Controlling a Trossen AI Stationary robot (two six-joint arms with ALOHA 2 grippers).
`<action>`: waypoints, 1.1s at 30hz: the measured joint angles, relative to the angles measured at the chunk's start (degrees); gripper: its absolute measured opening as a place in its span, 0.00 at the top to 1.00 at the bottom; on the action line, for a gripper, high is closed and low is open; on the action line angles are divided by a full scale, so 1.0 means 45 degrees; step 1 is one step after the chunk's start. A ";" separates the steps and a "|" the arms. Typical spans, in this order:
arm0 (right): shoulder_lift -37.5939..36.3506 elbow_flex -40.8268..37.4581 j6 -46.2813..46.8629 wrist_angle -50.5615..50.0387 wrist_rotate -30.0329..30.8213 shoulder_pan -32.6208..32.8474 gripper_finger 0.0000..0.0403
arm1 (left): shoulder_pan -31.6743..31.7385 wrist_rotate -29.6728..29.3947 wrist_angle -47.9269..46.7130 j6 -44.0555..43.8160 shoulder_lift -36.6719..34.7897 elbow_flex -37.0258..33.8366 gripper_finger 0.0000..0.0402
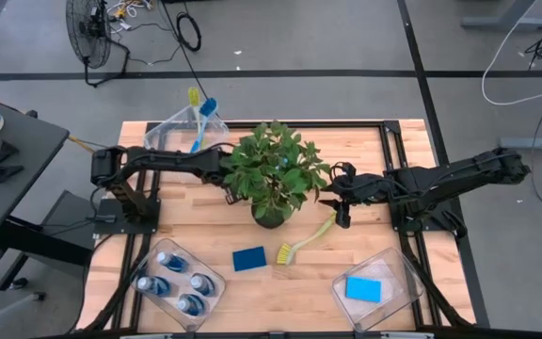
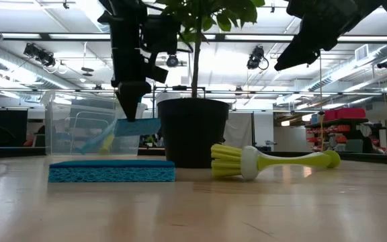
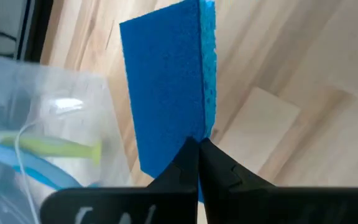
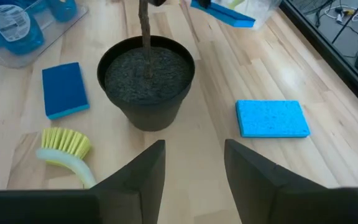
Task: Pick & Place Kitchen Sink Supplies
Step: Put the blue sponge into the bottom right transparent bin
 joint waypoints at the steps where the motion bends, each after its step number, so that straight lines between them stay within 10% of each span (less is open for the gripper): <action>1: 0.0000 0.0000 0.0007 0.0000 -0.0004 0.0000 0.59 | 0.0089 0.0071 -0.0029 -0.0031 0.0000 0.0000 1.00; 33: 0.0000 0.0000 0.0078 0.0691 0.0335 -0.0010 0.59 | -0.1516 -0.0146 -0.5471 -0.3633 -0.4067 0.0000 1.00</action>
